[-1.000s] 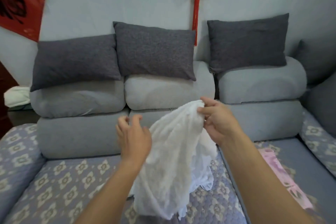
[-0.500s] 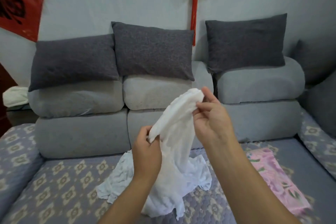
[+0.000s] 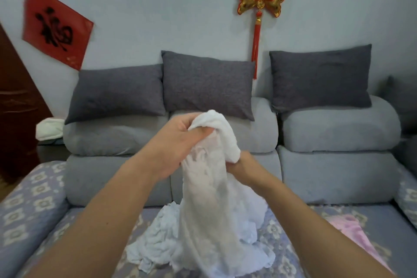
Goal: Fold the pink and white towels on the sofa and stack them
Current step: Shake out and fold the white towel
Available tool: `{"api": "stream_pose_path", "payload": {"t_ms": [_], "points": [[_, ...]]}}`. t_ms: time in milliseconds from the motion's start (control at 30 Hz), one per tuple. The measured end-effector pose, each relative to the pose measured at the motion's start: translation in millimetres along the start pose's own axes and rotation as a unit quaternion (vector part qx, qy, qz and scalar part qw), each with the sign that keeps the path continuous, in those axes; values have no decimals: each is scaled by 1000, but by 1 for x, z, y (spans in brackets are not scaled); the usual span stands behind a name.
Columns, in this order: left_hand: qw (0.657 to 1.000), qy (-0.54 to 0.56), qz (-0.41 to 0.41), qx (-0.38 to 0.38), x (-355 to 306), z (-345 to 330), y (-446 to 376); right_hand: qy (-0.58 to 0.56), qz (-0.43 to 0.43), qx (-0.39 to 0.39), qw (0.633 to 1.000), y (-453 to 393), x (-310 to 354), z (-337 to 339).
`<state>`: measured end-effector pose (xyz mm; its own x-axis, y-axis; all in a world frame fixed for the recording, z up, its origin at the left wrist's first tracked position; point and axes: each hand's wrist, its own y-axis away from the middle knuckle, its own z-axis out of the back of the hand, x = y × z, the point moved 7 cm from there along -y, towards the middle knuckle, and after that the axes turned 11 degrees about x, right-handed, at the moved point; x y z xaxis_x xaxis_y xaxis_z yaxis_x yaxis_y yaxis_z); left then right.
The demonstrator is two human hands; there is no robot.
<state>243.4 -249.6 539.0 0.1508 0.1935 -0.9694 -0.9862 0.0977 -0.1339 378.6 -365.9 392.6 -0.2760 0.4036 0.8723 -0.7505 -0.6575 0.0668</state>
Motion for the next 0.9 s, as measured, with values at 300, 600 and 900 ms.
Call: {"api": "stream_pose_path", "payload": {"t_ms": [300, 600, 900], "points": [[833, -522, 19, -179, -112, 112, -31, -58, 83, -306, 947, 2, 188, 208], [687, -572, 106, -435, -192, 224, -22, 264, 274, -601, 703, 110, 386, 291], [652, -527, -19, -545, -271, 228, 18, 398, 160, -606, 669, 120, 387, 329]]}}
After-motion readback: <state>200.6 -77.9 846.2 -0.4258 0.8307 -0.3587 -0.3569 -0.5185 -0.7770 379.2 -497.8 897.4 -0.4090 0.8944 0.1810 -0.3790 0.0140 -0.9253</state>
